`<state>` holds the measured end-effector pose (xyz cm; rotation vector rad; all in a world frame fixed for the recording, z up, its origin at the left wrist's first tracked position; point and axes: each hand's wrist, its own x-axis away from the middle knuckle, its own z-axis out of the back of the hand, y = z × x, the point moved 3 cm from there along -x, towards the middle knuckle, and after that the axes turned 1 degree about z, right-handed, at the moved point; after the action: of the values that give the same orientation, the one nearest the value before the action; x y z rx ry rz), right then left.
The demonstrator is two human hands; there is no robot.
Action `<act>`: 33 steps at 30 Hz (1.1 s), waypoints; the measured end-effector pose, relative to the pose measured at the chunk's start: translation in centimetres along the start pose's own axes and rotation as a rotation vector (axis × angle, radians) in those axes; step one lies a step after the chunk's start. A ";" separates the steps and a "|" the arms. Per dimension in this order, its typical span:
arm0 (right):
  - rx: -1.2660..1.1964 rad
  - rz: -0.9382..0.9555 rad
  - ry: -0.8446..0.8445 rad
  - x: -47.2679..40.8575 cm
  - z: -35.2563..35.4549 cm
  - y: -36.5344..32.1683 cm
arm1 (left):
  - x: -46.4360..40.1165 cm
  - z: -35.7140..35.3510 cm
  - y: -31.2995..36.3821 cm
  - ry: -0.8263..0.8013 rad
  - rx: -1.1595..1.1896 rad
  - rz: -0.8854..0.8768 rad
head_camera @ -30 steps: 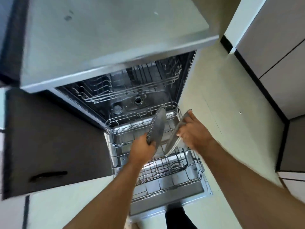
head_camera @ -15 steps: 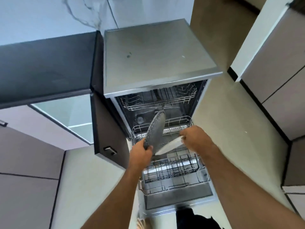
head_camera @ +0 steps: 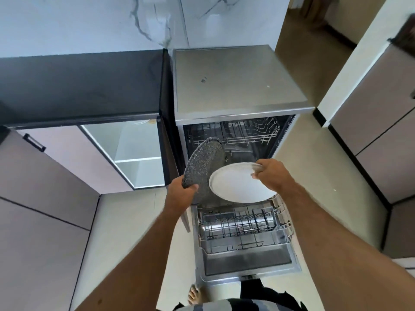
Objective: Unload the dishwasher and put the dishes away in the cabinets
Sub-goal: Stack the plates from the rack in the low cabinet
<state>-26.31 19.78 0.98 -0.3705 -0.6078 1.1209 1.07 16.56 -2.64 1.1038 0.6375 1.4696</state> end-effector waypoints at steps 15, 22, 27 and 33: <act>-0.377 -0.026 -0.160 5.3 -5.0 -0.9 | 7.3 5.9 -6.1 0.152 0.320 0.217; -0.740 -0.136 -0.216 8.3 -7.5 -1.7 | 11.6 8.2 -9.1 0.336 0.503 0.313; -0.965 -0.300 -0.209 9.7 -10.4 -4.0 | 14.0 10.0 -11.1 0.476 0.716 0.359; -1.155 -0.429 -0.244 10.9 -14.9 -6.5 | 15.0 13.0 -12.5 0.567 1.020 0.382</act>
<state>-9.01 27.52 -4.06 -1.0332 -1.4596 0.2994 19.35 31.22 -3.84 1.6274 1.7823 1.8442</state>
